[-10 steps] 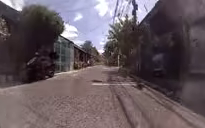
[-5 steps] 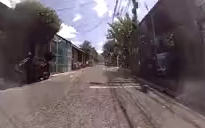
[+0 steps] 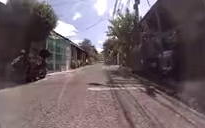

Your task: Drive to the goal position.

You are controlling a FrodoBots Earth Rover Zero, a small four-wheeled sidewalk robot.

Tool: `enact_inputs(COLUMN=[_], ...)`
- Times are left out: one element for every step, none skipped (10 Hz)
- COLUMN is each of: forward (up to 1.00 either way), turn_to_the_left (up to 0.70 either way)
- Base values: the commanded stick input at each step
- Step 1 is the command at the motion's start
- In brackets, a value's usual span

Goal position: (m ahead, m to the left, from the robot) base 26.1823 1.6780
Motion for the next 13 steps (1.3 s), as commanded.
enact_inputs(forward=[0.7,0.7,0.7,0.7,0.7,0.7,0.7,0.7,0.7,0.7,0.7,0.7,0.7], turn_to_the_left=[0.01,0.01,0.01,0.01,0.01,0.01,0.01,0.01,-0.27,-0.34,-0.11,0.01,0.01])
